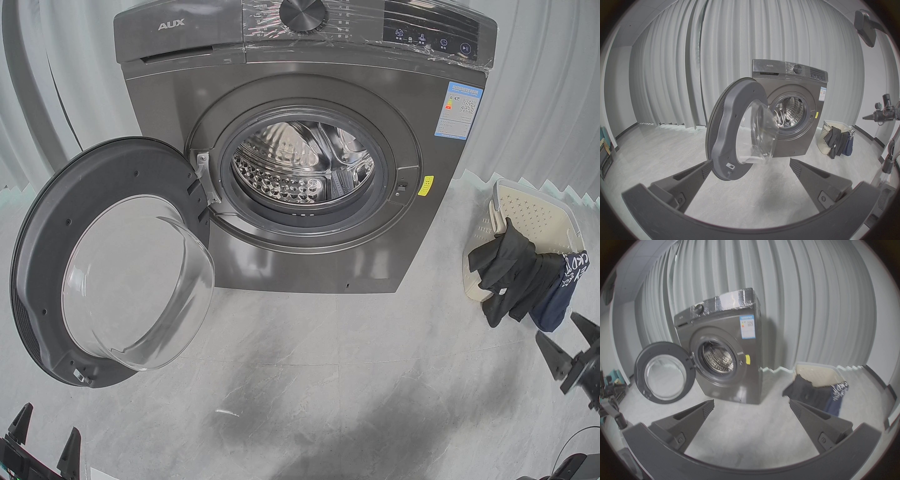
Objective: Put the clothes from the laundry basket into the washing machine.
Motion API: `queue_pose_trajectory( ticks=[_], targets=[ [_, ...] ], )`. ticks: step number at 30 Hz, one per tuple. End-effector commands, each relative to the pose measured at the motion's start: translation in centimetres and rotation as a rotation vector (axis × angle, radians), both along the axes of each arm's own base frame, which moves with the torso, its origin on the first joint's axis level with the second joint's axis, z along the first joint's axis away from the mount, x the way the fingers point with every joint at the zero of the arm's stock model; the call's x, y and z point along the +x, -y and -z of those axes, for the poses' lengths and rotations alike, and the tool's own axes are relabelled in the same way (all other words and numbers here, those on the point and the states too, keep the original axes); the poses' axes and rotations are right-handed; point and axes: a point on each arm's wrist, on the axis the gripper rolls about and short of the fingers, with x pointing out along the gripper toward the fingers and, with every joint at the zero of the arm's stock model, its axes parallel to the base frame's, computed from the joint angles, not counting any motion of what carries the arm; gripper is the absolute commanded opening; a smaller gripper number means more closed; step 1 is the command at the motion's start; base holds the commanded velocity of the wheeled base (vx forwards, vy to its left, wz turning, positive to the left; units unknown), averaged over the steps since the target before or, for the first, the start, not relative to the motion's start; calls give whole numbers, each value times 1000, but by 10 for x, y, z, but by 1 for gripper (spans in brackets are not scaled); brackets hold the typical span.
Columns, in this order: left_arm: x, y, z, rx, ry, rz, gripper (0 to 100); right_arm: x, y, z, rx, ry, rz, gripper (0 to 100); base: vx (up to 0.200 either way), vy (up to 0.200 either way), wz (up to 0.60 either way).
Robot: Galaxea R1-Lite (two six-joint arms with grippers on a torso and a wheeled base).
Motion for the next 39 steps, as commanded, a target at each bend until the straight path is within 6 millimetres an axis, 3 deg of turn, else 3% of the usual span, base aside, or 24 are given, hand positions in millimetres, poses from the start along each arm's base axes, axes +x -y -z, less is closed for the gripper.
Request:
queue_pose_trajectory(
  ticks=[1,6,13,23,39],
  targets=[
    [1,0,5,0,-8,-1,100,-70,20,45,-32,35,126,100,0,0,0],
    [1,0,5,11,-8,1,100,-93,22,72,-30,10,135,100,0,0,0],
    [1,0,5,5,-8,1,100,-99,20,72,-21,101,182,100,0,0,0],
    [1,0,5,-18,-10,-1,100,-99,19,78,-25,36,153,100,0,0,0],
    [1,0,5,-20,-11,1,100,-99,19,78,-14,36,145,100,0,-200,0]
  ],
)
